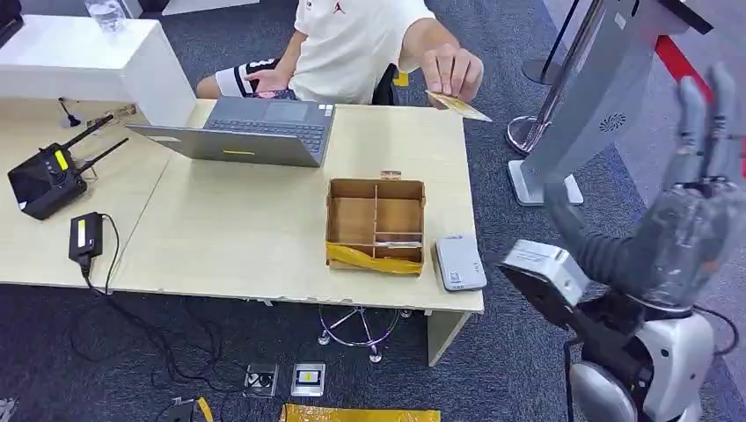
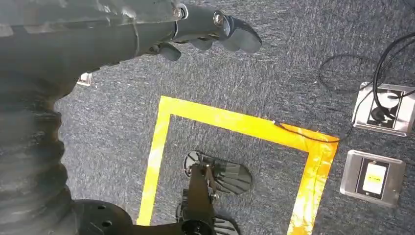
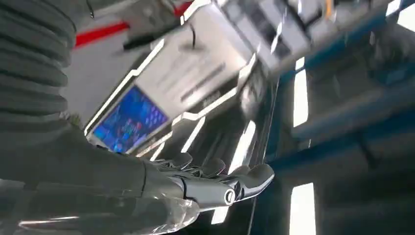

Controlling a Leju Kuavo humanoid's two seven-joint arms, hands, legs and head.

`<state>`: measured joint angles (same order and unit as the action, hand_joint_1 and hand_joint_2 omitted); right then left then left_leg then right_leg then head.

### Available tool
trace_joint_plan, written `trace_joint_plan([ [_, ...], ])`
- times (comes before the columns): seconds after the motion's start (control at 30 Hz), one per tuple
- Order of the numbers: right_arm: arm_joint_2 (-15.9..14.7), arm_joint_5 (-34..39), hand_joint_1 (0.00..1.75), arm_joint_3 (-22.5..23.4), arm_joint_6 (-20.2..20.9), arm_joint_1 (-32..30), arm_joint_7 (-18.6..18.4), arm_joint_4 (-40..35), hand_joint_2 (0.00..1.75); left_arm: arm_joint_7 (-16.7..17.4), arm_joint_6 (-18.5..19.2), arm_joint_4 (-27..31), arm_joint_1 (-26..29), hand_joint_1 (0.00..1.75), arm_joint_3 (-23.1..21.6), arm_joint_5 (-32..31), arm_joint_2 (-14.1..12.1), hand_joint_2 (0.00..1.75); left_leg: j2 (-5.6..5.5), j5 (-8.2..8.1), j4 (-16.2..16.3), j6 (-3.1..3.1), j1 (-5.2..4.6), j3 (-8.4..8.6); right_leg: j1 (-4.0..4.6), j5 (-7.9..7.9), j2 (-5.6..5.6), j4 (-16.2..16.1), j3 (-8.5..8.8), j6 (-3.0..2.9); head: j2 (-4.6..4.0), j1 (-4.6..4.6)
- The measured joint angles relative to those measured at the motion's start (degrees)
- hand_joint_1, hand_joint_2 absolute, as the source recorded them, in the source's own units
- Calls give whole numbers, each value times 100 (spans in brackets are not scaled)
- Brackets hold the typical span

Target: Pass the card to the sensor for recognition and then transmit it.

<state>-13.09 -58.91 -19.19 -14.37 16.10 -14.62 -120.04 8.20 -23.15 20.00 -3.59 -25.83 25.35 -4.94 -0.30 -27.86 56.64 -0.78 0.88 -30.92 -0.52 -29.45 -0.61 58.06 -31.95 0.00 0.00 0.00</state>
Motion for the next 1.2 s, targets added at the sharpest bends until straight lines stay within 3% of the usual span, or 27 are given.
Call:
trace_joint_plan([
  [0.1, -44, 254, 0, -479, 681, 189, 83, 345, 175, 19, 135, -15, -9, 0, -2, 20, 0, 175, 0, 0, 0, 0, 0, -2, 1, 0, -2, 0, -1, 0, 0, 0],
  [0.23, -57, 234, 0, -924, 963, 374, 85, 686, 175, 39, 350, -107, -18, 0, -2, 105, -37, 175, 0, 1, 0, -1, 1, -3, 1, 0, 0, 0, -2, 0, 0, -2],
  [0.53, -42, 138, 0, -1646, 1037, 666, 96, 1576, 175, 37, 382, -251, -57, 0, -2, 118, -74, 175, 0, 1, 0, -2, 0, -4, 1, 0, -2, 0, -3, 0, 0, 0],
  [0.73, 48, 132, 0, -1879, 930, 733, 109, 1939, 175, 37, 385, -306, -72, 0, -2, 116, -74, 175, 0, 1, 0, -2, 0, -3, 1, 0, 0, 0, -4, 0, 0, 0],
  [0.8, 68, 132, 9, -1930, 880, 765, 109, 2038, 175, 24, 389, -324, -72, 0, -2, 116, -74, 175, 0, 1, 0, -3, 0, -2, 1, 0, 1, 0, -5, 0, 0, 0],
  [0.83, 83, 134, 47, -1950, 853, 777, 107, 2090, 175, 22, 396, -330, -73, 0, -2, 109, -74, 175, 0, 1, 0, -3, 0, -2, 1, 0, 2, 0, -5, 0, 0, 0],
  [0.87, 89, 134, 101, -1972, 834, 781, 98, 2123, 175, 22, 398, -335, -73, 0, -2, 103, -72, 175, 1, 2, 0, -3, 0, -2, 1, 0, 2, 0, -5, 0, 0, 0],
  [0.93, 92, 134, 157, -2006, 790, 781, 87, 2173, 175, 24, 422, -348, -73, 0, -13, 101, -74, 175, 1, 2, 0, -3, 0, -2, 1, 0, 1, 0, -5, 0, 0, 0],
  [1.2, 92, 140, 155, -2076, 641, 776, 85, 2298, 175, 83, 577, -446, -74, 0, -33, 151, -96, 175, 1, 2, 0, -3, 0, 0, 1, 0, 3, 0, -6, 0, 0, 0],
])
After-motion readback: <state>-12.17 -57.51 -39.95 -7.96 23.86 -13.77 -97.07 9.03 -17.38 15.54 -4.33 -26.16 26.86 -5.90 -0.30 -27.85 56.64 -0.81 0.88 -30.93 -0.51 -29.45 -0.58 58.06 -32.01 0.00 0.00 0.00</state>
